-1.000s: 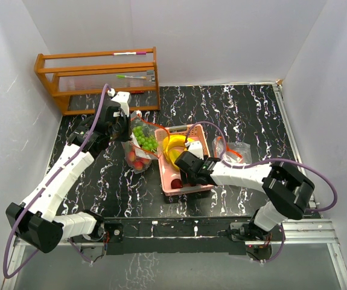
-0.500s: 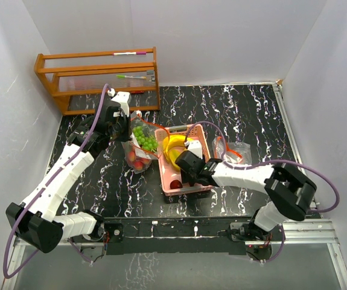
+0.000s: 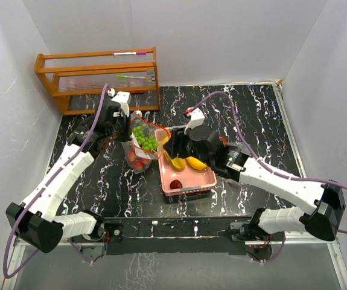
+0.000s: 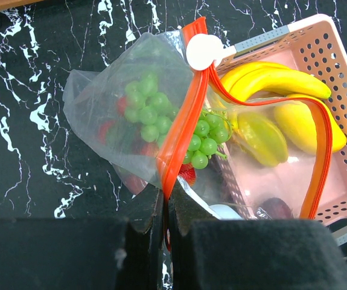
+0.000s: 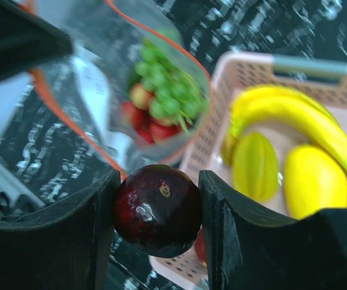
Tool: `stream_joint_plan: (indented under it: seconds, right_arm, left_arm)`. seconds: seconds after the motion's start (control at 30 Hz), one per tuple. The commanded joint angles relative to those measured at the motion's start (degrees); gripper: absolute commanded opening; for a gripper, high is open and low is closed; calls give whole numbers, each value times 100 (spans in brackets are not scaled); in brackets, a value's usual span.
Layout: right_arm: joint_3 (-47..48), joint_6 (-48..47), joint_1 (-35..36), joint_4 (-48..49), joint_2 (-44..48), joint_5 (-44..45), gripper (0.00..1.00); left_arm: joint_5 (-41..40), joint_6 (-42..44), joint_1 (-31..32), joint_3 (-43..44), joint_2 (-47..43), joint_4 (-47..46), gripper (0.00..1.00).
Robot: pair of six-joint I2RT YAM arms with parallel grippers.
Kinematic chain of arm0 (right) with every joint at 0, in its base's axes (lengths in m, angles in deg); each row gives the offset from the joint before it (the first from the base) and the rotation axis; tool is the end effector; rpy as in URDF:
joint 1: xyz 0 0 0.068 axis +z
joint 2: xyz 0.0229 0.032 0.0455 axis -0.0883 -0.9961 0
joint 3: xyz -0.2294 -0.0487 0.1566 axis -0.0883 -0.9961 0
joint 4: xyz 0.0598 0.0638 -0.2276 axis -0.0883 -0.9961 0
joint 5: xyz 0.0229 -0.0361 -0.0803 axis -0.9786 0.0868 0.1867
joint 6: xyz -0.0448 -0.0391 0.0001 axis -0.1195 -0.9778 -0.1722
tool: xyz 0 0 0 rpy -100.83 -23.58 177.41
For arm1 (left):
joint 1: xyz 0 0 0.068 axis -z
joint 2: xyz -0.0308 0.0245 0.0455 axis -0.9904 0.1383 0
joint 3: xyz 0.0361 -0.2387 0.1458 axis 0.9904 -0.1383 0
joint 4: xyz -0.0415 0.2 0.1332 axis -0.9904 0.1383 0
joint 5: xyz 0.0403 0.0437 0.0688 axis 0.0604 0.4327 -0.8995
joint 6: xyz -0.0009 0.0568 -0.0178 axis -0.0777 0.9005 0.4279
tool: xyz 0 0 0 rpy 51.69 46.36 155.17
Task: Place the food in the zip-top bag and seal the zipper
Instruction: Pick up the fake fruit from the bin, then place the fake fruit in the zipper food storage bag.
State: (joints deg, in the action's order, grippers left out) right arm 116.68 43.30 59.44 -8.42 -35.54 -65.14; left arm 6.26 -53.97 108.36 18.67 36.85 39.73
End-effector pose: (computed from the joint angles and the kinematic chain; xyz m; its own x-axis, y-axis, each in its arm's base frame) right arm 0.1630 0.2084 0.3349 -0.5666 0.0461 -0.8227 -0.4277 0.8370 0.3414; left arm 0.2224 -0.1055 0.3733 -0.5398 0.0440 -0.8407 0.2674 0.9559 -0.1217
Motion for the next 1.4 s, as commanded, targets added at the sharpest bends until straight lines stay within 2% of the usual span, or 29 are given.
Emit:
stream_joint_plan:
  seconds: [0.0,0.37,0.5,0.77,0.97,1.13,1.37]
  right_arm:
    - [592,-544,30,1188,-200,-734,34]
    - [1961,-1362,1,2092,-1983,-841,38]
    - [2109,-1460,3,2091,-2215,-715,47]
    - [1684,-1524,3,2208,-1786,-518,82]
    - [1299,-1413,0,1838,-1170,-454,83]
    - [618,-1087,3,868,-466,-186,82]
    - [-680,-704,3,-18,220,-977,78]
  left_arm:
    - [79,-18,6,112,-75,-21,0]
    - [178,-56,6,39,-159,-15,0]
    - [164,-51,6,39,-194,3,0]
    - [133,-42,6,-14,-170,0,0]
    - [83,-38,6,67,-134,40,0]
    - [46,-29,6,74,-175,48,0]
    - [20,-37,6,42,-167,-18,0]
